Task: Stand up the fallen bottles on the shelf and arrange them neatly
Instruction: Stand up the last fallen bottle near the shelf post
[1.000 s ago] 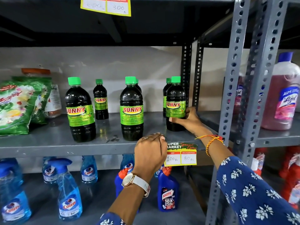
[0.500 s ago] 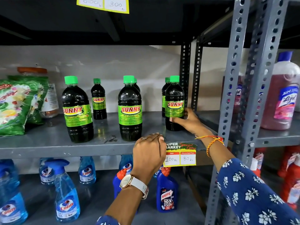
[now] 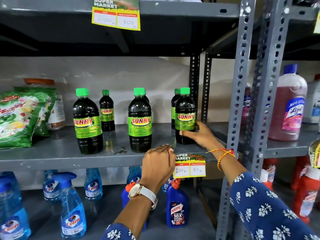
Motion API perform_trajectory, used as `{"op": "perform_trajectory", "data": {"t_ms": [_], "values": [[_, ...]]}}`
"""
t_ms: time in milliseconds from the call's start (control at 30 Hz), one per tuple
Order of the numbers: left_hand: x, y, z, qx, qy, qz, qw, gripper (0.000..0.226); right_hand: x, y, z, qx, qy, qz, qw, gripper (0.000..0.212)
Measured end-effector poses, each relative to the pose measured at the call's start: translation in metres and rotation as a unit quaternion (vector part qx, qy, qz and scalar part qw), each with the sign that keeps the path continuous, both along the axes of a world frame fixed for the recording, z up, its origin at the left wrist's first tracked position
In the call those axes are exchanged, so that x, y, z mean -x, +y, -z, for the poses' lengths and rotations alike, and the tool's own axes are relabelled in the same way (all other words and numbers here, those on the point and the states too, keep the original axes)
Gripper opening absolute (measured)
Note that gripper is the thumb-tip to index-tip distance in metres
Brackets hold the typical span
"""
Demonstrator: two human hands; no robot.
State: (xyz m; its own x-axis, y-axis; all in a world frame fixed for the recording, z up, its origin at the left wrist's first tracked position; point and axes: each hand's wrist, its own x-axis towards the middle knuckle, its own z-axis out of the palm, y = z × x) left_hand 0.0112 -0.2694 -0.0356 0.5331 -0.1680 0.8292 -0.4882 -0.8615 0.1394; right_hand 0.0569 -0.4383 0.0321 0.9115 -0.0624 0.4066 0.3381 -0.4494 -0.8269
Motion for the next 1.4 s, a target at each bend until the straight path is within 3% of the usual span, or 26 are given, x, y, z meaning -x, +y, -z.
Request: {"op": "perform_trajectory", "data": {"t_ms": [667,833,933,1033,1133,1200,1233,1300,1400], "values": [[0.002,-0.003,-0.001,0.015,-0.013,0.000,1.000,0.045,0.039,-0.005,0.008,0.032,-0.065,0.027,0.997,0.054],[0.004,-0.002,-0.001,0.006,-0.005,-0.003,1.000,0.047,0.036,-0.006,0.009,0.035,-0.059,0.023,0.997,0.057],[0.010,0.000,-0.005,0.004,-0.002,0.027,1.000,0.040,0.035,-0.003,0.011,0.005,-0.064,0.030,0.997,0.072],[0.027,0.021,-0.012,0.082,-0.007,0.084,0.993,0.038,0.043,0.005,0.018,-0.026,-0.145,0.056,0.987,0.099],[0.038,0.072,-0.028,0.170,-0.186,0.035,0.967,0.038,0.069,0.033,0.019,0.043,-0.338,0.082,0.937,0.089],[0.033,0.117,-0.040,0.264,-0.256,-0.057,0.928,0.035,0.077,0.066,0.011,0.021,-0.382,0.024,0.923,0.083],[0.026,0.141,-0.044,0.322,-0.240,-0.096,0.911,0.036,0.076,0.082,0.006,0.011,-0.358,-0.012,0.934,0.084],[0.012,0.177,-0.047,0.388,-0.116,-0.150,0.902,0.060,0.067,0.111,-0.005,0.004,-0.259,-0.031,0.965,0.097],[0.000,0.200,-0.039,0.312,0.070,-0.174,0.931,0.101,0.044,0.131,-0.005,-0.015,-0.071,-0.040,0.997,0.106]]}}
